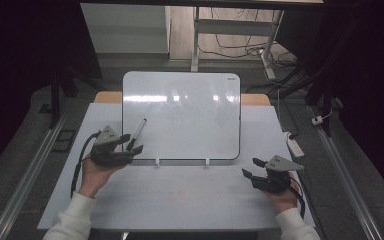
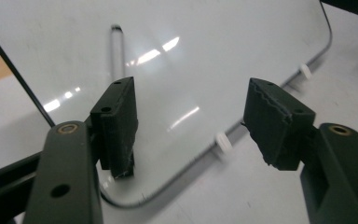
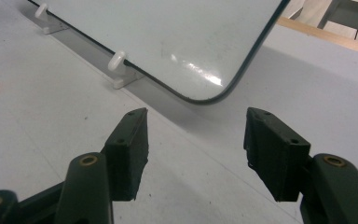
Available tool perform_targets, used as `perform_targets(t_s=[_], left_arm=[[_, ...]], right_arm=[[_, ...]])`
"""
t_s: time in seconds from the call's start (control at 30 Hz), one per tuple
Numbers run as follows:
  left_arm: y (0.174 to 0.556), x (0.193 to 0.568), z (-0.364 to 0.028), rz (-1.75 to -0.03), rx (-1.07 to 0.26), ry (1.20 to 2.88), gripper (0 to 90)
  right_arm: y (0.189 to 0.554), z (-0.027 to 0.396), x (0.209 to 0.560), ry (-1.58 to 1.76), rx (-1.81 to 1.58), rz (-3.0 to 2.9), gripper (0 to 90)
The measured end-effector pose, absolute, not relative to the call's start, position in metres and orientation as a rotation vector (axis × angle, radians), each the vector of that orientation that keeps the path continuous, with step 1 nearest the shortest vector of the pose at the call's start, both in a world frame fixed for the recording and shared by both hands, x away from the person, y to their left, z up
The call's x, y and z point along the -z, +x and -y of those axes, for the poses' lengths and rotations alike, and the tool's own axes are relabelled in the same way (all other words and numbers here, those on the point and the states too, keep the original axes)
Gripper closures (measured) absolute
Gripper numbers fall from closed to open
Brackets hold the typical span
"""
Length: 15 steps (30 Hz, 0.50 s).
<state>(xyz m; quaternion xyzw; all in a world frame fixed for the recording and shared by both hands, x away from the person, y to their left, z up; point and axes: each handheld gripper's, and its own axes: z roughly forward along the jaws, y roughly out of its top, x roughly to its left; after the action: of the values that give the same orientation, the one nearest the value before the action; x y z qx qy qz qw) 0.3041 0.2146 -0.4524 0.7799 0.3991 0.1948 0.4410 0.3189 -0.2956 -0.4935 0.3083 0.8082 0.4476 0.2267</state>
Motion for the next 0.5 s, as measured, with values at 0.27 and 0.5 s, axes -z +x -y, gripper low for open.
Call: perform_targets(t_s=[0.27,0.5], left_arm=[[0.272,0.478,-0.233,-1.040,-0.430,1.940,31.0],[0.255,0.502,-0.244,-1.066,-0.404,1.947,30.5]], right_arm=[[0.311,0.310,0.499,0.857,-1.239,-2.207,34.5],[0.310,0.315,0.506,0.859,-1.213,-2.218,32.7]])
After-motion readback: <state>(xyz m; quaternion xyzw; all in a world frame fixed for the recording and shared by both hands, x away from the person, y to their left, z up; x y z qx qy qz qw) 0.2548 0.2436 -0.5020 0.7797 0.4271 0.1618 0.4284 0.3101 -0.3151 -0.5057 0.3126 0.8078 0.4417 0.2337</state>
